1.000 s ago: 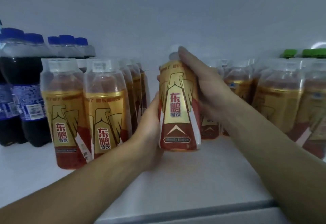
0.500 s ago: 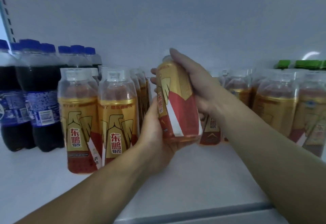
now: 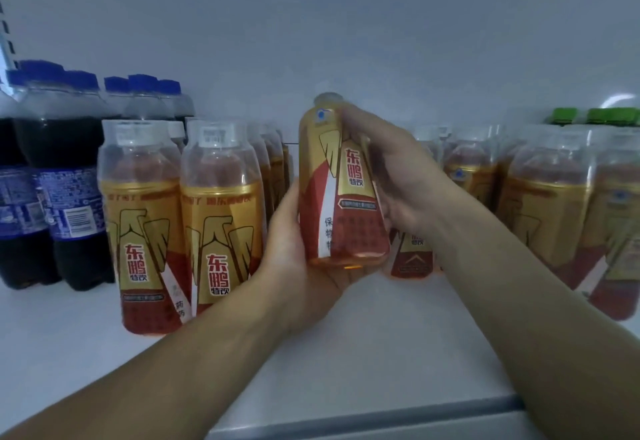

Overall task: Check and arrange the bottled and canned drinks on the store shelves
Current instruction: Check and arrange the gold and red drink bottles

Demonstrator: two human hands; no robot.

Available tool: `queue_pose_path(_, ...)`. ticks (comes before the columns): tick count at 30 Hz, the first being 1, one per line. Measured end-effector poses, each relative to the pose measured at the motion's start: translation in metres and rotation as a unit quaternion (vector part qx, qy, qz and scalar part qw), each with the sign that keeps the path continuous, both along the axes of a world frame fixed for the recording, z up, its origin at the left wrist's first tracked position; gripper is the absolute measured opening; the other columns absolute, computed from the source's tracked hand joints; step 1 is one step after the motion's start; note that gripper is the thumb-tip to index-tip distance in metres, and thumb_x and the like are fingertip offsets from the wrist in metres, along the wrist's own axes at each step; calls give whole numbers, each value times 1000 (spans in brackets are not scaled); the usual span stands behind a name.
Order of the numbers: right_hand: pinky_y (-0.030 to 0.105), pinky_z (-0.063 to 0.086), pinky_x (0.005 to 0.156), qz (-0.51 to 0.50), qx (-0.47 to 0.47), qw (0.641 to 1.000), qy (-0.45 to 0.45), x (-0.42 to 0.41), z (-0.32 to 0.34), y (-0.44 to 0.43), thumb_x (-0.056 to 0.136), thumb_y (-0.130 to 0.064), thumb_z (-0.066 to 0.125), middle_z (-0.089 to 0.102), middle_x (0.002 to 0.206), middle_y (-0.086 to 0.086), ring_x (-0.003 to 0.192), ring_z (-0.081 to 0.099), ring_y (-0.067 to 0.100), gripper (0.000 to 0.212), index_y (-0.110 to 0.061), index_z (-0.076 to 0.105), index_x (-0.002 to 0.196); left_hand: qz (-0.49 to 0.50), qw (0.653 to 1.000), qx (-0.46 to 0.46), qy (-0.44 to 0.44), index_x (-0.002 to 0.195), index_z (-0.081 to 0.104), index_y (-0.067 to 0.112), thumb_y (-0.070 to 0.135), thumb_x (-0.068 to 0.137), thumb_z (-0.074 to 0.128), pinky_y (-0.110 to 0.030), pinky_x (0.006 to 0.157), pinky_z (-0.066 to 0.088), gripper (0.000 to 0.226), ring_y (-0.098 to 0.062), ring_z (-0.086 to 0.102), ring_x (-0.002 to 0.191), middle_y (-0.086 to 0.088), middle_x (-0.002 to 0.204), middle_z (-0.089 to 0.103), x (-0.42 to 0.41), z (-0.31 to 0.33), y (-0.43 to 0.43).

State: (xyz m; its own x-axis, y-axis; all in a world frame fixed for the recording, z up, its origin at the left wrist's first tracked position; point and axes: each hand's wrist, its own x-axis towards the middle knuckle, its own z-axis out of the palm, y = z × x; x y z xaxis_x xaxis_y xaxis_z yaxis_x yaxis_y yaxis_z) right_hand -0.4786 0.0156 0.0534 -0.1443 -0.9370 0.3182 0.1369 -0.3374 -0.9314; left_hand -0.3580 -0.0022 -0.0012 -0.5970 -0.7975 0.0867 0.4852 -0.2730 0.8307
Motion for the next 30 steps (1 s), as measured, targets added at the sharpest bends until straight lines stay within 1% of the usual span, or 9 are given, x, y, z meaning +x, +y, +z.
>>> queue_pose_path(2, 43, 60, 83, -3, 10, 1000, 9, 1, -1, 3, 87, -37, 73, 69, 110, 20, 90, 67, 30, 61, -8, 52, 136, -5, 1000, -15, -11, 102, 76, 17, 62, 96, 44, -44, 69, 60, 56, -26, 75, 77, -11, 99, 77, -2, -3, -1)
queue_pose_path(7, 35, 61, 76, -79, -118, 988, 65, 0, 3, 8, 83, -17, 81, 72, 109, 4, 87, 75, 20, 70, -22, 44, 142, 58, 994, -84, -42, 115, 71, 27, 63, 100, 29, -41, 89, 56, 57, -17, 74, 96, 0, 104, 77, -5, -4, -2)
queue_pose_path(11, 41, 60, 83, -95, -122, 983, 96, 3, 0, 3, 75, -29, 81, 67, 122, 8, 96, 74, 21, 88, -24, 37, 151, 87, 992, -81, -40, 103, 73, 28, 61, 101, 29, -41, 89, 57, 55, -16, 75, 92, 0, 99, 78, -6, -3, 2)
queue_pose_path(13, 41, 60, 81, -48, -94, 994, 36, 1, 2, 3, 81, -33, 75, 68, 118, 13, 99, 73, 26, 74, -17, 44, 146, 55, 995, -61, -53, 108, 73, 28, 61, 101, 31, -47, 81, 61, 54, -21, 76, 89, -2, 99, 78, -4, -4, 3)
queue_pose_path(16, 46, 58, 89, -39, -78, 996, 1, -3, 4, 3, 91, -26, 71, 69, 114, 19, 114, 67, 39, 25, -14, 62, 112, 20, 995, -54, -82, 117, 70, 27, 62, 101, 32, -51, 74, 60, 54, -28, 75, 91, -5, 102, 77, -4, -6, 4)
queue_pose_path(18, 41, 58, 79, -57, -99, 993, 1, -3, 1, 2, 85, -26, 75, 71, 99, 10, 98, 72, 32, 29, -14, 63, 109, 35, 994, -65, -84, 117, 70, 30, 64, 100, 32, -50, 85, 59, 54, -24, 75, 95, -3, 103, 77, -5, -6, 3)
queue_pose_path(22, 31, 57, 73, -102, -123, 986, 51, 1, 2, 2, 82, -33, 79, 72, 100, 1, 85, 74, 15, 76, -12, 43, 147, 68, 988, -106, -89, 112, 70, 37, 66, 98, 29, -43, 92, 55, 52, -18, 74, 97, 1, 101, 78, -4, -7, -1)
queue_pose_path(27, 37, 59, 75, 10, -76, 997, -23, -3, 5, 7, 97, -25, 64, 63, 107, 16, 96, 66, 30, 32, -7, 55, 121, 3, 992, -66, -110, 107, 72, 19, 57, 102, 37, -46, 64, 61, 52, -28, 75, 74, -9, 89, 77, -2, -5, 5)
queue_pose_path(30, 36, 58, 69, -18, -121, 992, -19, -6, 6, 7, 92, -20, 67, 64, 103, 17, 89, 67, 28, 36, -6, 55, 123, 13, 990, -91, -106, 109, 70, 29, 61, 101, 31, -50, 82, 60, 52, -22, 76, 85, -1, 94, 78, -3, -6, 6)
